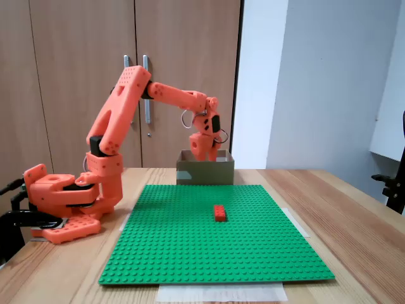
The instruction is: Pick the yellow lego block and put it in the box.
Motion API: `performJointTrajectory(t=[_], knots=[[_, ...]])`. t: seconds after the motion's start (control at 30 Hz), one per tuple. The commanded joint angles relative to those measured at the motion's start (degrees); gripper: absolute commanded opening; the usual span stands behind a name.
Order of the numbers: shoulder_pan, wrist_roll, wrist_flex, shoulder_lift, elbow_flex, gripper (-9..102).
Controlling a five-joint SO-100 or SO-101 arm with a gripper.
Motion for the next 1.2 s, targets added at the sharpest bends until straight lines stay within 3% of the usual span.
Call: performJointTrajectory(t=[0.0,0.37,1.17], knots=[[0.62,-0.35,-1.14,2.11,0.53,6],[1.05,1.14,-5.19,3.87,2.9,15],[0.35,3.16,-17.84,32.7,23.47,3]])
